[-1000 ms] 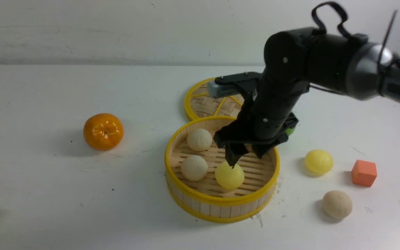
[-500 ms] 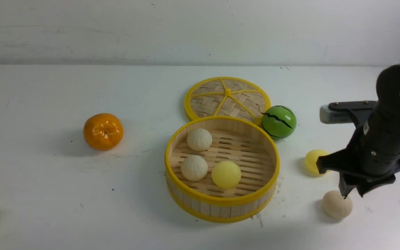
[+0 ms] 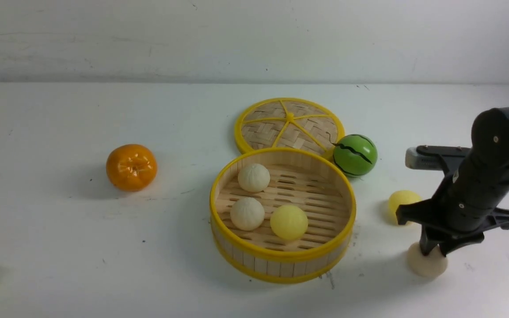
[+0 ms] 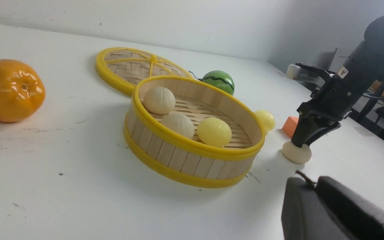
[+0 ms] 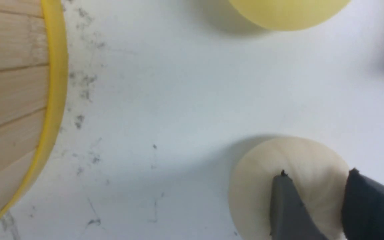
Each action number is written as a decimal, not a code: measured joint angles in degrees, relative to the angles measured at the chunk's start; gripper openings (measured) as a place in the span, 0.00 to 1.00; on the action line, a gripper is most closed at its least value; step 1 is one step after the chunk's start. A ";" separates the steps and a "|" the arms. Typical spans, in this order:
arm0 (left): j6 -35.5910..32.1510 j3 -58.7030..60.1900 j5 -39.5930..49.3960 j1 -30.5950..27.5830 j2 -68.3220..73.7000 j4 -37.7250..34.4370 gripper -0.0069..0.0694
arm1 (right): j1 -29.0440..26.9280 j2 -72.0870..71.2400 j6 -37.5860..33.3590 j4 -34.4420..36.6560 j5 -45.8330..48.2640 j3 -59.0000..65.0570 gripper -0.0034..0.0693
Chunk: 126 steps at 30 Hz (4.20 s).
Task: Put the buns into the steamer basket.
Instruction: Use the right arm to grab a steamed stuffed bun, then use the right arm to put the steamed stuffed bun into the steamer, then use the right arm to grab a steamed stuffed bun, then use the right arm to put the steamed stuffed bun into the steamer
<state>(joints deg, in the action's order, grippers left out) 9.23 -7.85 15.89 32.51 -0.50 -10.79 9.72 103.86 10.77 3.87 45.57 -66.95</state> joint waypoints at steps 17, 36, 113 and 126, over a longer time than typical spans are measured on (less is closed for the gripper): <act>0.00 0.00 0.00 0.00 0.00 0.00 0.17 | 0.00 -1.29 -2.97 0.40 2.07 -0.41 0.05; 0.00 0.05 0.00 0.00 0.00 0.00 0.19 | 9.97 6.35 -13.20 16.76 5.80 -23.64 0.07; 0.00 0.05 0.00 0.00 0.00 -0.05 0.23 | -1.06 9.32 -7.81 3.28 8.11 -23.40 0.04; 0.00 0.10 0.00 0.00 0.00 -0.05 0.23 | 12.95 7.37 -11.86 11.17 5.13 -29.99 0.05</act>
<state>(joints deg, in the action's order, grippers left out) 9.23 -7.74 15.89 32.51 -0.50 -10.84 22.68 111.23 -1.10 15.04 50.71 -96.94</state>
